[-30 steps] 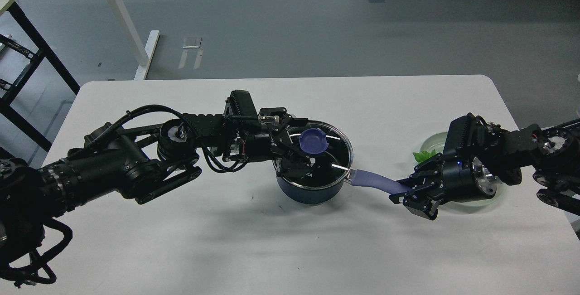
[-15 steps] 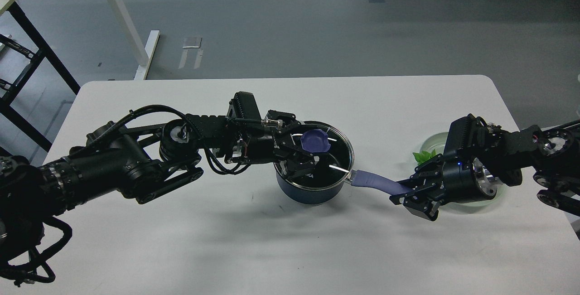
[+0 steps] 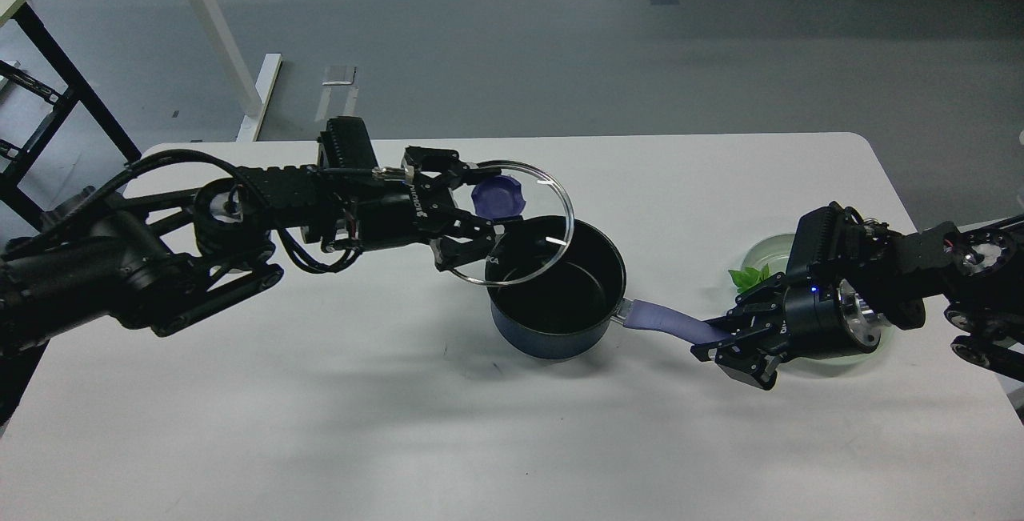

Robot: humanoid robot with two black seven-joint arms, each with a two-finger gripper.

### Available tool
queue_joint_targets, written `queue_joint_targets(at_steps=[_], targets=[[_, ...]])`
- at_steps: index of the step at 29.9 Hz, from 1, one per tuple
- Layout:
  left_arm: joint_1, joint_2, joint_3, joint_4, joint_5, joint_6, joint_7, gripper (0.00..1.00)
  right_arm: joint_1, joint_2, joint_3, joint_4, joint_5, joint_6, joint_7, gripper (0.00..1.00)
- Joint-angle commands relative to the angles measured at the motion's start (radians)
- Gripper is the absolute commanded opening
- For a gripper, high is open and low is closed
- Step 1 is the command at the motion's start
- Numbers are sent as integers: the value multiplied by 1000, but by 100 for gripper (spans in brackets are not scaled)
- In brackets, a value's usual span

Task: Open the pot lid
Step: 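Lift the glass lid off the pot with the left gripper, then lower the lid onto the table beside the pot and release it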

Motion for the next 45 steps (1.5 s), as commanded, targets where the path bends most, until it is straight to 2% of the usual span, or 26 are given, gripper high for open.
queue_joint_targets(at_steps=[1,4,8,10,15,21,31,41,43,45], targets=[[13,154,6,-49,-21,29,0,44,0,0,0,0,0,0,0,26],[61,258,12,-69,-28,70,0,44,-1,0,0,0,0,0,0,26],[173,335,20,-69,-46,211,0,45,-1,0,0,0,0,0,0,26],[231,366,27,-66,-51,242,0,45,-5,0,0,-1,0,0,0,26],[338,375,26,-56,-54,261,0,45,-5,0,0,-1,2,0,0,26],[406,357,24,-7,-54,261,0,45,-5,-2,0,-1,2,-1,0,26],[418,283,26,135,-51,261,0,47,-6,0,0,-9,2,-1,0,26],[443,242,26,194,-51,261,0,52,-6,0,0,-9,3,-1,0,26],[444,240,24,194,-52,261,0,61,-6,0,0,-9,3,-1,0,26],[444,239,23,194,-54,261,0,82,-6,0,0,-9,3,-1,0,26]])
